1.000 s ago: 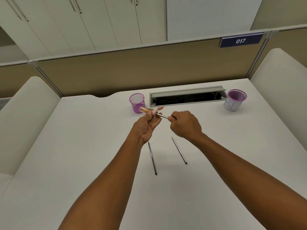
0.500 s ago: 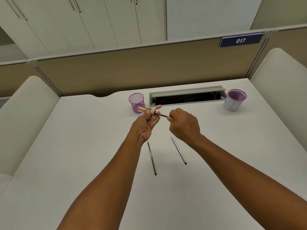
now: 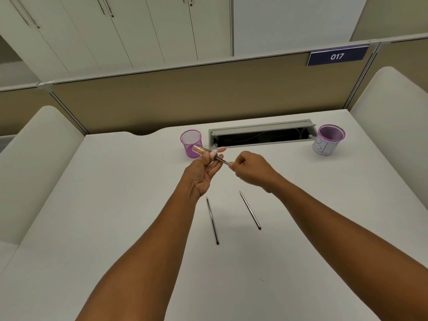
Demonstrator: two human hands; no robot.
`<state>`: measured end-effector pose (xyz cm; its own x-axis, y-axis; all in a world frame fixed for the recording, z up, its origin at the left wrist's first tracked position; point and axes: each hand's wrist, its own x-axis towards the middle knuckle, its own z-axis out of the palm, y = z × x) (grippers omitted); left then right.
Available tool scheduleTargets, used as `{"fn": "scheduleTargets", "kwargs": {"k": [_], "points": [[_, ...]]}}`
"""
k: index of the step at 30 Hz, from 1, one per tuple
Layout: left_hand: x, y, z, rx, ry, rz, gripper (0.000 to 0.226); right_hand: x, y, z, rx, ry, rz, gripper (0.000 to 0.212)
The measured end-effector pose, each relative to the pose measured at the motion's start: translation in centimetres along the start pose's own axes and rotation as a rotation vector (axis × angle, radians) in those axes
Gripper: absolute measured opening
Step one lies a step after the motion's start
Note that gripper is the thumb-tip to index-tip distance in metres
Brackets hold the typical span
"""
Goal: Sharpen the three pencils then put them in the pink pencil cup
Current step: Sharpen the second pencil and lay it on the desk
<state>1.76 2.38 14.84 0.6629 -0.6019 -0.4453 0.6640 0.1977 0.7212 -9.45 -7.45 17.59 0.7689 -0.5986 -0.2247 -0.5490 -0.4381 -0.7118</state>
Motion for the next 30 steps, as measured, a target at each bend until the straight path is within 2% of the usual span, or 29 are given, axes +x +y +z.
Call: {"fn": "scheduleTargets", "kwargs": {"k": [4,6,8,11,12,15,18,20,23,25,26,28,30], "points": [[-0.3,0.0,0.1,-0.022,0.012,-0.020,0.014,-0.3,0.8,0.9,-0.395,0.265,-0.207,0.020],[-0.4,0.0,0.3,-0.016,0.008,-0.023,0.015,-0.5,0.7,1.0,-0.472,0.310,-0.212,0.022],[-0.4,0.0,0.4,-0.007,-0.003,-0.024,0.016,-0.2,0.1,0.8,-0.373,0.224,-0.074,0.025],[-0.5,-0.1,0.5,-0.004,0.007,-0.025,0.015,0.7,-0.9,-1.0,0.261,-0.087,0.277,0.031],[-0.6,-0.2,0.5,-0.005,0.010,-0.027,0.014,0.7,-1.1,-1.6,0.353,-0.169,0.338,0.031],[-0.6,-0.1,0.6,-0.001,0.015,-0.020,0.015,0.6,-1.0,-1.9,0.282,-0.219,0.274,0.033],[-0.3,0.2,0.6,0.004,0.032,-0.014,0.014,0.1,-0.7,-1.1,0.003,-0.095,0.069,0.030],[-0.1,0.2,0.4,-0.022,0.048,-0.016,0.012,-0.2,0.0,-0.4,-0.229,0.062,-0.052,0.024],[0.0,-0.1,0.4,-0.035,0.073,-0.024,0.010,-1.0,0.6,0.4,-0.438,0.317,-0.216,0.021],[-0.3,-0.3,0.5,-0.035,0.080,-0.036,0.010,-1.3,0.7,0.8,-0.516,0.387,-0.267,0.024],[-0.4,-0.3,0.5,-0.038,0.082,-0.043,0.010,-1.4,0.6,0.8,-0.510,0.370,-0.243,0.024],[-0.6,-0.3,0.3,-0.034,0.070,-0.052,0.014,-0.9,0.1,0.4,-0.358,0.220,-0.057,0.025],[-0.6,-0.4,0.3,-0.024,0.053,-0.047,0.015,-0.2,-0.5,-0.6,0.076,-0.008,0.205,0.029]]}}
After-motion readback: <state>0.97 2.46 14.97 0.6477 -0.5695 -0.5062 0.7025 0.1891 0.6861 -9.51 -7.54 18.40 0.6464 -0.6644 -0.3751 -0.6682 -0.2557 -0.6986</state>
